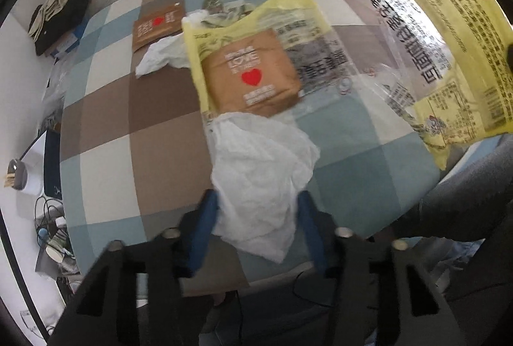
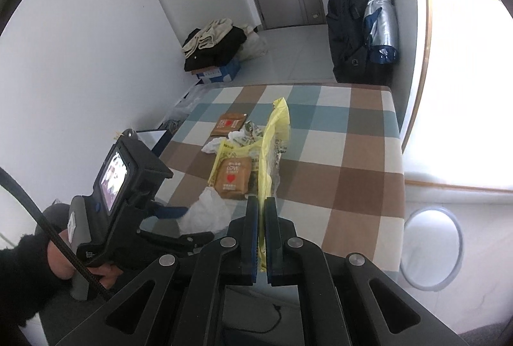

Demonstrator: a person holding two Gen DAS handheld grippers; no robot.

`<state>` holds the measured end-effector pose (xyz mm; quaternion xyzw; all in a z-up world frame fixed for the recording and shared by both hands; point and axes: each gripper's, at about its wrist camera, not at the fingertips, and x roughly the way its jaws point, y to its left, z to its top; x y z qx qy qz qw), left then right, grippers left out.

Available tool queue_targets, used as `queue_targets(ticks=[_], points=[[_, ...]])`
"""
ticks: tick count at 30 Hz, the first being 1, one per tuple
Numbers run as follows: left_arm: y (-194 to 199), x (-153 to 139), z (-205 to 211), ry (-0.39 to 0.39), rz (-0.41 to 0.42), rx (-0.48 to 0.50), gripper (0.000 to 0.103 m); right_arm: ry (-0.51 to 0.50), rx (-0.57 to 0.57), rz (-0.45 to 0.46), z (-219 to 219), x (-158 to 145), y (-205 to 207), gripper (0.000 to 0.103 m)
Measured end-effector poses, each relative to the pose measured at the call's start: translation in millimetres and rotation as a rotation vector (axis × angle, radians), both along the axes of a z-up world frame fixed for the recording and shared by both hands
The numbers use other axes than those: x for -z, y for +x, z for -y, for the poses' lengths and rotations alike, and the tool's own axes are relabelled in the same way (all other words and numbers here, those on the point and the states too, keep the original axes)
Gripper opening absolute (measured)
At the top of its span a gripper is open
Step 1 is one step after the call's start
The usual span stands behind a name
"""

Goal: Collect trash
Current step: 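Grasp the crumpled white tissue with the left tool, then carry the yellow bag and white tissue in both tools to the bin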

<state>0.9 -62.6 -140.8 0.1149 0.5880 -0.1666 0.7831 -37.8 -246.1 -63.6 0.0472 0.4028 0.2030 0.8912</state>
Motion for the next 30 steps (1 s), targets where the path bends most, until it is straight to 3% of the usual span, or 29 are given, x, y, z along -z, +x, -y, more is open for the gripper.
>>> queue_targets(ticks=[1, 3, 6, 10, 21, 24, 30], points=[[-0.7, -1.2, 0.9, -0.001, 0.001, 0.005, 0.032, 0.004, 0.001, 0.001, 1.0, -0.5, -0.6, 0.003], [-2.0, -3.2, -0.2, -0.01, -0.001, 0.008, 0.012, 0.008, 0.003, 0.004, 2.5, -0.6, -1.6, 0.003], [-1.3, -6.1, -0.7, -0.031, -0.007, -0.006, 0.005, 0.016, 0.004, 0.001, 4.3, 0.2, -1.2, 0.003], [2.1, -9.8, -9.5, -0.032, 0.013, -0.028, 0.005, 0.018, 0.01, 0.001, 5.2, 0.1, -1.5, 0.003], [3.9, -67.8, -49.8, -0.133, 0.17, -0.124, 0.004, 0.045, 0.031, 0.008, 9.4, -6.6, -5.2, 0.003], [5.3, -93.9, -64.9, -0.203, 0.23, -0.163, 0.004, 0.041, 0.012, 0.033, 7.8, -17.4, -8.9, 0.003], [4.4, -126.6, -57.4, -0.241, 0.351, -0.197, 0.004, 0.061, 0.01, 0.106, 9.9, -51.7, -23.0, 0.003]])
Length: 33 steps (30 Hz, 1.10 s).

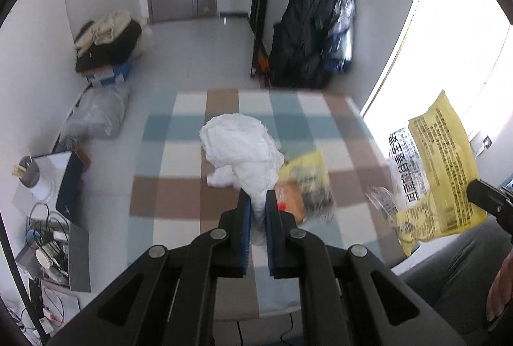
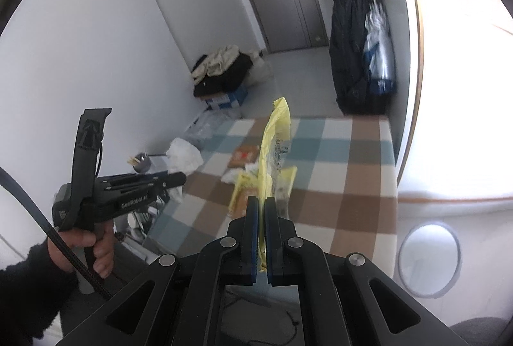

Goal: Collect trash
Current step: 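Carry the yellow bag and white tissue in both tools to the bin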

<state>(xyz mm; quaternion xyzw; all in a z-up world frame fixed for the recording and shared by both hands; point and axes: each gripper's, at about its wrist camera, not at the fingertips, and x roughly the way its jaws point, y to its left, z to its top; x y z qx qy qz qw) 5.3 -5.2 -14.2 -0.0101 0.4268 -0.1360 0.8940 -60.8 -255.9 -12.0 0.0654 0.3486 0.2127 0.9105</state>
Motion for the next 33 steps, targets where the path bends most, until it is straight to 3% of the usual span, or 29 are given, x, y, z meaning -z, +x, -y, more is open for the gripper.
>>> queue_targets(ticks=[11, 22, 28, 33], points=[[5.4, -47.4, 35.0, -0.043, 0.093, 0.055, 0.004, 0.043, 0.071, 0.115, 33.3, -62.2, -16.5, 0.003], [5.4, -74.3, 63.5, -0.088, 0.113, 0.129, 0.004, 0.026, 0.142, 0.161, 67.3, -84.1, -23.5, 0.003], [8.1, -82.6, 113.2, -0.138, 0.085, 0.244, 0.004, 0.027, 0.236, 0.228, 110.5, -111.5, -43.6, 0.003], [15.0, -74.9, 169.8, -0.162, 0.037, 0.348, 0.004, 0.0, 0.361, 0.23, 157.2, -117.7, -59.5, 0.003]])
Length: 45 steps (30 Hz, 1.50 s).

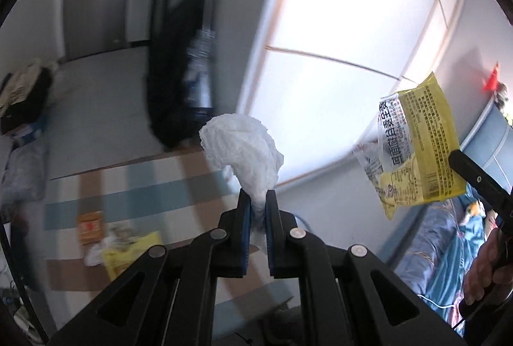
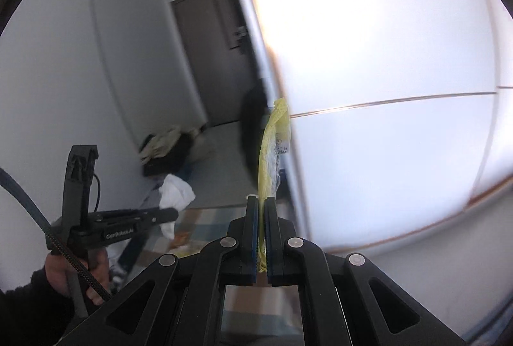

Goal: Collect trash
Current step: 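Carry the yellow bag and white tissue in both tools to the bin, then open the right tool above the bin to drop the yellow bag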

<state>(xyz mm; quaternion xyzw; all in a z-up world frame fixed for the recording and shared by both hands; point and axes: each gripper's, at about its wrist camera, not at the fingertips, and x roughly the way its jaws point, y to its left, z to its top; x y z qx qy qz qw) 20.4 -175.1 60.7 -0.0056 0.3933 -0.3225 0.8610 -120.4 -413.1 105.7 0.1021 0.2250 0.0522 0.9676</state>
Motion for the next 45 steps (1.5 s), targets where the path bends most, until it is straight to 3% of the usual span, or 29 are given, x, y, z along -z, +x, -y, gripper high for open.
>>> queue_targets(ticks=[5, 11, 14, 24, 34, 39, 45], points=[[-0.9, 23.7, 56.2, 0.034, -0.028, 0.108, 0.004, 0.019, 0.105, -0.053, 45.0, 21.9, -3.1, 0.003], [-3.9, 57.9, 105.2, 0.126, -0.013, 0.178, 0.004, 0.102, 0.219, -0.191, 97.4, 85.2, 16.0, 0.003], [-1.6, 72.4, 120.1, 0.141, -0.052, 0.199, 0.004, 0.109, 0.266, -0.27, 114.8, 121.4, 29.3, 0.003], [22.5, 118.1, 144.2, 0.213, -0.146, 0.183, 0.004, 0.304, 0.236, -0.458, 142.2, 232.6, 81.5, 0.005], [42.5, 145.4, 155.3, 0.242, -0.247, 0.155, 0.004, 0.399, 0.17, -0.564, 143.4, 305.0, 135.1, 0.007], [52.3, 154.0, 161.7, 0.248, -0.285, 0.157, 0.004, 0.482, 0.188, -0.576, 151.5, 325.9, 139.2, 0.047], [60.4, 171.5, 171.6, 0.26, -0.359, 0.177, 0.004, 0.505, 0.234, -0.537, 169.7, 319.2, 115.6, 0.059]])
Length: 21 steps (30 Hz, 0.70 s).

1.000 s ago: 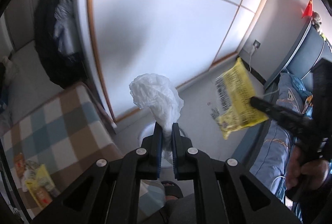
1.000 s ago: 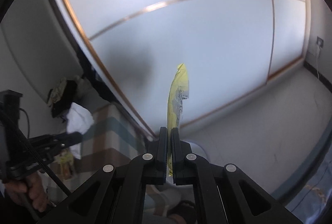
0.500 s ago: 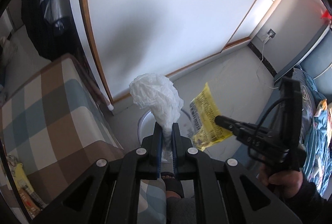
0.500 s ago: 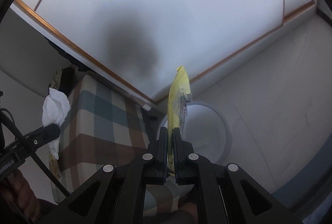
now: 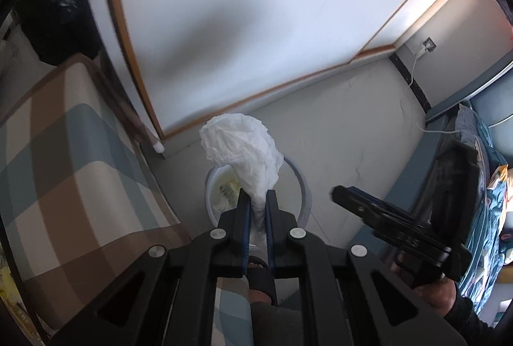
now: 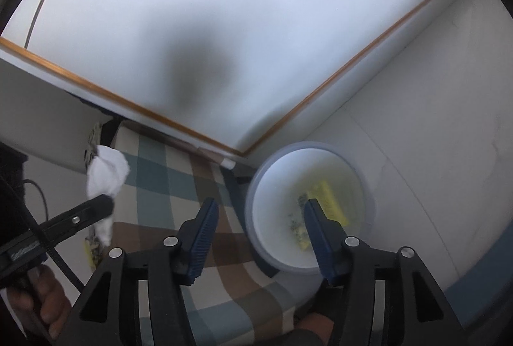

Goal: Collect trash
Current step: 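Open the right tool above the bin to drop the yellow bag, then lower the left tool into the bin and open it to drop the tissue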

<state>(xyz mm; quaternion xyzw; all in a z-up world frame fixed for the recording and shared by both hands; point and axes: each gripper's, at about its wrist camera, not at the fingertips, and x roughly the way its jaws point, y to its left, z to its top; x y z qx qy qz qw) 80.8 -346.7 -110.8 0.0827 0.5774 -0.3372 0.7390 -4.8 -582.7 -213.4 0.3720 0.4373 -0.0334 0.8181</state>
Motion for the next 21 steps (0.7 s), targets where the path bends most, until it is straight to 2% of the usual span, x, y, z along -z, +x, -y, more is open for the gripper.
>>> queue_targets(ticks=[5, 10, 14, 19, 20, 21], points=[[0.4, 10.2, 18.4, 0.012, -0.065, 0.03, 0.004, -0.021, 0.06, -0.035, 14.1, 0.2, -23.9, 0.062], [2.6, 33.3, 42.2, 0.064, -0.176, 0.039, 0.004, -0.014, 0.112, -0.058, 29.9, 0.8, -45.3, 0.066], [2.8, 44.0, 58.8, 0.072, -0.252, 0.042, 0.005, 0.01, 0.141, -0.075, 37.4, -0.8, -54.8, 0.069], [2.6, 54.7, 72.6, 0.137, -0.279, 0.06, 0.008, 0.002, 0.154, -0.071, 39.6, -5.3, -58.6, 0.072], [2.6, 55.3, 75.0, 0.14, -0.281, 0.062, 0.011, 0.026, 0.164, -0.068, 41.5, -5.5, -59.2, 0.072], [2.3, 55.5, 76.0, 0.139, -0.29, 0.063, 0.019, 0.044, 0.168, -0.061, 43.3, -6.7, -60.5, 0.072]])
